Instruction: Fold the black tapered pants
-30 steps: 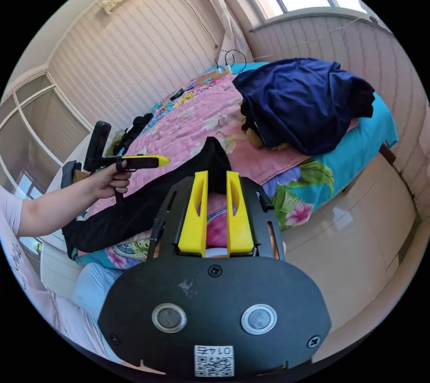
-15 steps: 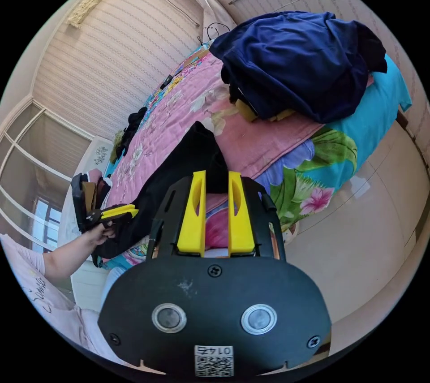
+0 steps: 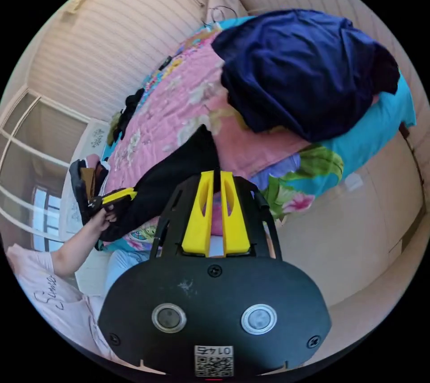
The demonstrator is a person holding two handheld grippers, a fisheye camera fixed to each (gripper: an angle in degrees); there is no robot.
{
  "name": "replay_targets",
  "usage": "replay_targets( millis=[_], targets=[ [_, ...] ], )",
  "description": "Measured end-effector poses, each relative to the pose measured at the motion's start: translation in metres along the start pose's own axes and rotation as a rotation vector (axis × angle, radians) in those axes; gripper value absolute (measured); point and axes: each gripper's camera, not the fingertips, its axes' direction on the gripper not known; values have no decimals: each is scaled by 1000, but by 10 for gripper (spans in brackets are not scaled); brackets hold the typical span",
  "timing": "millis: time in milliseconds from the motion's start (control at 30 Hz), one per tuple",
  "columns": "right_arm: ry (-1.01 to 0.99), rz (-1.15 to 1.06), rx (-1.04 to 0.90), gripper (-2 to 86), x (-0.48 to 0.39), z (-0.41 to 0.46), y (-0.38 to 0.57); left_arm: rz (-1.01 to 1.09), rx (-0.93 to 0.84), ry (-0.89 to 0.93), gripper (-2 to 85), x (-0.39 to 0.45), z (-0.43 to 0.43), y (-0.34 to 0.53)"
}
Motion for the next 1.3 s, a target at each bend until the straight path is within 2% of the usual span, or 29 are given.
replay_targets(
  millis=[67, 167, 233, 267, 333, 467, 533, 600, 667, 767, 833, 900, 1167, 1300],
  targets=[
    [-17, 28, 70, 26, -7, -10, 8, 11, 59, -6, 5, 0, -28, 20],
    [208, -116, 171, 26, -55, -26, 25, -22, 97, -150, -4, -4, -74, 72],
    [439, -381, 203, 27, -129, -15, 36, -95, 98, -232, -5, -10, -104, 122],
    [450, -459, 191, 28, -149, -7, 38, -114, 93, -258, -3, -11, -110, 134],
    [332, -751, 79, 33, -228, 35, 44, -190, 73, -379, 11, -14, -130, 177],
    [162, -1047, -55, 55, -339, 115, 57, -253, 74, -491, 42, -20, -151, 213],
    [81, -1167, -192, 61, -400, 171, 62, -276, 109, -526, 46, -28, -158, 222],
    [18, -1199, -328, 63, -437, 208, 63, -283, 119, -528, 47, -37, -155, 224],
    [18, -1240, -378, 64, -465, 236, 67, -283, 94, -511, 53, -47, -145, 224],
    [144, -1300, -366, 68, -496, 272, 72, -265, 21, -507, 65, -62, -123, 224],
    [219, -1255, -463, 73, -506, 307, 67, -272, -21, -498, 69, -76, -105, 229],
    [232, -1216, -531, 73, -507, 328, 67, -283, 10, -456, 67, -83, -105, 234],
    [252, -1241, -544, 12, -543, 337, 61, -209, 29, -431, -2, -77, -129, 239],
    [141, -1188, -502, 4, -561, 307, 37, -188, 115, -453, -8, -71, -168, 236]
  ],
)
